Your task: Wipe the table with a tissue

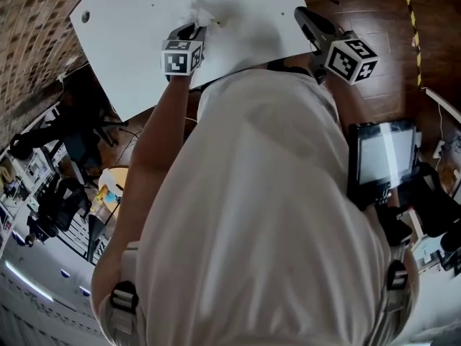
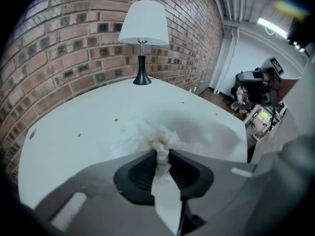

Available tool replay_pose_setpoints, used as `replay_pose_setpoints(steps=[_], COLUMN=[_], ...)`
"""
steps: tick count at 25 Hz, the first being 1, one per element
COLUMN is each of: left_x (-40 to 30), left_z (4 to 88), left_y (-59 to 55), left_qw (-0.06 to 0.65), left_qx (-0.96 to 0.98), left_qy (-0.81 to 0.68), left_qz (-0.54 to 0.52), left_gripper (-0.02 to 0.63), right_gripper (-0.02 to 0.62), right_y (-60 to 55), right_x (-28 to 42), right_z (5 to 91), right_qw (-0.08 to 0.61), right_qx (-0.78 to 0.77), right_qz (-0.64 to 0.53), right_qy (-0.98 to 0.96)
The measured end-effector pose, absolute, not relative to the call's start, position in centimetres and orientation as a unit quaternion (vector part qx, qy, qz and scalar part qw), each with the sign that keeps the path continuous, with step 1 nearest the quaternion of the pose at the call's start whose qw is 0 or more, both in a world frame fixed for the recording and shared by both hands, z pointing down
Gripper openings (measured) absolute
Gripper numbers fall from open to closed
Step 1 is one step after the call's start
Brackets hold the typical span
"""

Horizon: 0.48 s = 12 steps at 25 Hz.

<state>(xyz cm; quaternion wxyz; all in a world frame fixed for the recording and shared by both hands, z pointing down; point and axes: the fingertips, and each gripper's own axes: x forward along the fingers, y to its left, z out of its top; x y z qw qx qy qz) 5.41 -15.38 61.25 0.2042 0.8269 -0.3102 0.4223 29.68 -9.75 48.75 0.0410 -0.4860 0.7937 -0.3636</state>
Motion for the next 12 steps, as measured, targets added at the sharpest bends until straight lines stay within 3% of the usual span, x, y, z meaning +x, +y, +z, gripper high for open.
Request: replay_pose_setpoints(steps=[12], left_x=[5.5], left_z=[62.5], left_y=[-14.6], left_qw=[0.171], left_qx=[0.814], left_qy=[-0.309], left_qz=[0.461], left_gripper=[0.075], right_gripper=[0.008], right_y=[-9.6], right_x=[32.6], right_z=[49.4], right_qw=[0.058], right_qx=[-0.501], right_qz=[-0.373], right_qy=[0.779])
